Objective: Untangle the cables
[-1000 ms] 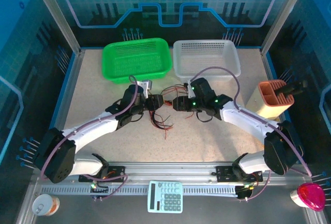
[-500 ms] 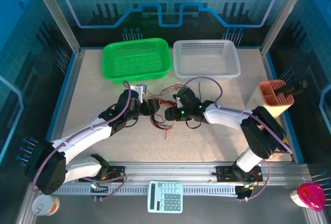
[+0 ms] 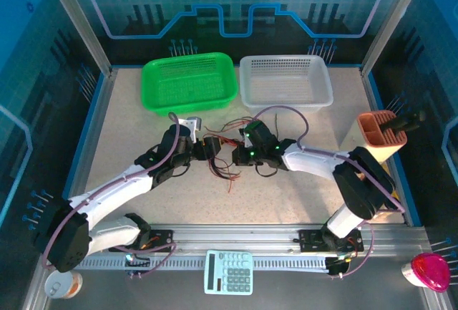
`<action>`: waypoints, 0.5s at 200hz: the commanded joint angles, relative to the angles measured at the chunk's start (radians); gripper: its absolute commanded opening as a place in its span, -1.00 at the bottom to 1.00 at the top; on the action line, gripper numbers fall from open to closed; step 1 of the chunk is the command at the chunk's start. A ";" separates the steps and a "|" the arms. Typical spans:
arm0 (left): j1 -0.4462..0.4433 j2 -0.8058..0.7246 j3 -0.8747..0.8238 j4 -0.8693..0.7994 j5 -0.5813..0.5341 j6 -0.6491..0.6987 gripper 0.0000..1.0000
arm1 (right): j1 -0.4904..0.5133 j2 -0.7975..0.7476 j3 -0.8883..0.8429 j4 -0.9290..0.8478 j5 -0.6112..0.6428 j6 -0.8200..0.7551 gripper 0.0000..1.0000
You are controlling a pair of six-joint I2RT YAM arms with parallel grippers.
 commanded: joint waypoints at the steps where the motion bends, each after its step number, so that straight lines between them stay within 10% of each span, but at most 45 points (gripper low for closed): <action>1: -0.004 -0.020 -0.006 -0.020 -0.004 0.039 0.41 | -0.011 -0.124 0.112 -0.082 -0.002 -0.052 -1.00; 100: -0.009 -0.025 0.128 0.001 0.060 0.125 0.61 | -0.016 -0.199 0.448 -0.273 -0.032 -0.164 -1.00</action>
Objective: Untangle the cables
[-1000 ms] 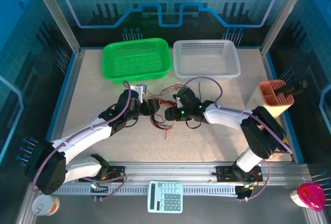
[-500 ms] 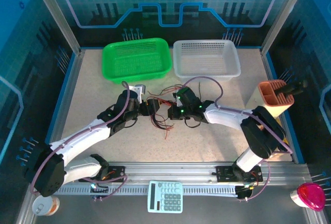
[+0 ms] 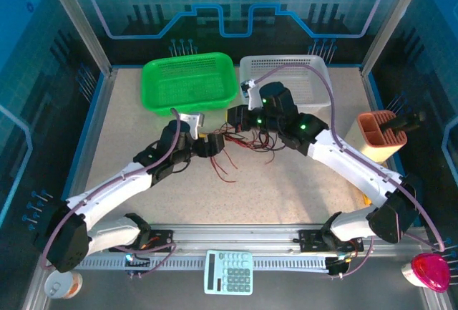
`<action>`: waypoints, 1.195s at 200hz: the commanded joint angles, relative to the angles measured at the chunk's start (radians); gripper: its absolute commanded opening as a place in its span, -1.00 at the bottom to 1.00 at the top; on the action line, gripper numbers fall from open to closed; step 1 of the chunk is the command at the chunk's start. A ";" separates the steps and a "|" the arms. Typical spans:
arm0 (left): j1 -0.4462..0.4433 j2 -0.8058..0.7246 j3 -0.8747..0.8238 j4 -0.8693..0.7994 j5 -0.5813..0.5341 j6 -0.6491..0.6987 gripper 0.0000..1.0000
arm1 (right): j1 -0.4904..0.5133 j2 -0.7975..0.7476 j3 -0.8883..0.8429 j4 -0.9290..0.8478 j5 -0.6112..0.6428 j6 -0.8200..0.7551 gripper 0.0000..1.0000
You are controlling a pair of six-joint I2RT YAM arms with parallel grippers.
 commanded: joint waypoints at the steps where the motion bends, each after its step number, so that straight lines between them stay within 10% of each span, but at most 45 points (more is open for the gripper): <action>1: -0.009 -0.026 0.056 0.012 0.027 0.047 0.61 | -0.011 0.002 0.050 -0.073 -0.026 -0.038 -1.00; 108: -0.043 0.047 0.145 0.085 0.066 0.060 0.54 | -0.016 0.001 0.097 -0.061 -0.084 -0.013 -1.00; 239: -0.060 0.168 0.123 0.175 0.006 0.026 -0.07 | -0.025 -0.034 0.195 -0.046 -0.105 0.004 -1.00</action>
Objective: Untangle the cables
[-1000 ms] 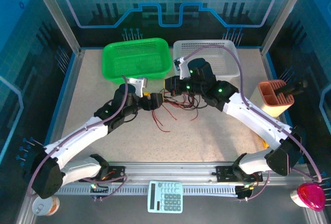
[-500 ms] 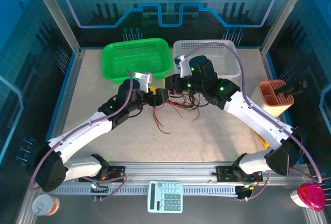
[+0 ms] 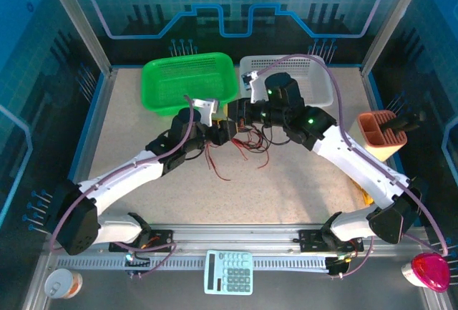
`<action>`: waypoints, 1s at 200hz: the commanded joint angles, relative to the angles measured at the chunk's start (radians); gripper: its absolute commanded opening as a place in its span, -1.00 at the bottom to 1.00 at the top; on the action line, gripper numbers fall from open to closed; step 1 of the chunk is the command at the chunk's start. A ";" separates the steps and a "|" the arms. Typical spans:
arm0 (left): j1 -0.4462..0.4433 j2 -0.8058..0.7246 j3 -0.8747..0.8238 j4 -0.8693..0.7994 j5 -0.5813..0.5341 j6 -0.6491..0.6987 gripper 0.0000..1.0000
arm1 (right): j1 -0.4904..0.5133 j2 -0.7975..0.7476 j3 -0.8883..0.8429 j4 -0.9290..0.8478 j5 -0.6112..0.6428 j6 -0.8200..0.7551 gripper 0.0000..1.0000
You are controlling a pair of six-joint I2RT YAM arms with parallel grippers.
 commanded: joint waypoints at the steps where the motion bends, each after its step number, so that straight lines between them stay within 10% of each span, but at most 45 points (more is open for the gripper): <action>1: -0.004 0.022 -0.014 0.015 -0.031 0.005 -0.07 | -0.016 -0.029 0.081 0.026 -0.031 0.005 -1.00; 200: -0.004 0.107 -0.215 0.110 -0.064 -0.043 -0.14 | -0.475 0.037 0.520 0.316 -0.167 0.339 -1.00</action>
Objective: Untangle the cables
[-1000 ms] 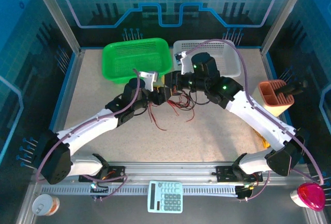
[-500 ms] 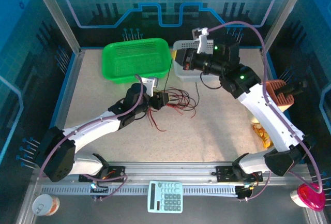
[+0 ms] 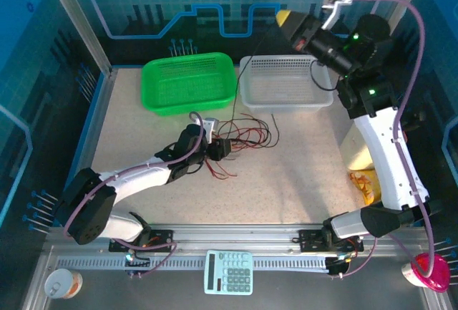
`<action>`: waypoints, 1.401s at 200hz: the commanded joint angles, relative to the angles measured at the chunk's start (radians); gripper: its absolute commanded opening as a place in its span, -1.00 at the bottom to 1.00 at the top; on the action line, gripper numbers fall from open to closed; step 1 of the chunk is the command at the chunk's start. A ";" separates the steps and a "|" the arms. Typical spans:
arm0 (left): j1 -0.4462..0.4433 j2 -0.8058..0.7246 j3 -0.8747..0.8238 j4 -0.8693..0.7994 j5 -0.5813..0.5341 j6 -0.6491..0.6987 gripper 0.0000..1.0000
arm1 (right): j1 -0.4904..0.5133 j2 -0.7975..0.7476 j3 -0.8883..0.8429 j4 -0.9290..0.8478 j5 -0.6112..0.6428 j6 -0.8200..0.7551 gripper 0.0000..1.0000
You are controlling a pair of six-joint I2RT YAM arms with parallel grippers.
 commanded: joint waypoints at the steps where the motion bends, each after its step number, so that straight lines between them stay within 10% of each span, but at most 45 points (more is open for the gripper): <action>1: -0.004 0.015 -0.019 0.022 -0.019 -0.017 -0.14 | -0.063 -0.002 0.050 0.130 -0.007 0.085 -1.00; 112: -0.005 -0.051 -0.025 0.000 -0.004 -0.038 0.21 | -0.224 0.146 0.117 0.425 0.033 0.197 -1.00; 187: -0.004 -0.188 0.030 -0.072 0.000 -0.074 0.46 | -0.242 0.385 0.431 0.256 0.054 0.009 -1.00; 280: -0.004 -0.223 0.121 -0.142 -0.014 -0.086 0.64 | -0.142 0.359 -0.309 0.383 0.167 -0.169 -1.00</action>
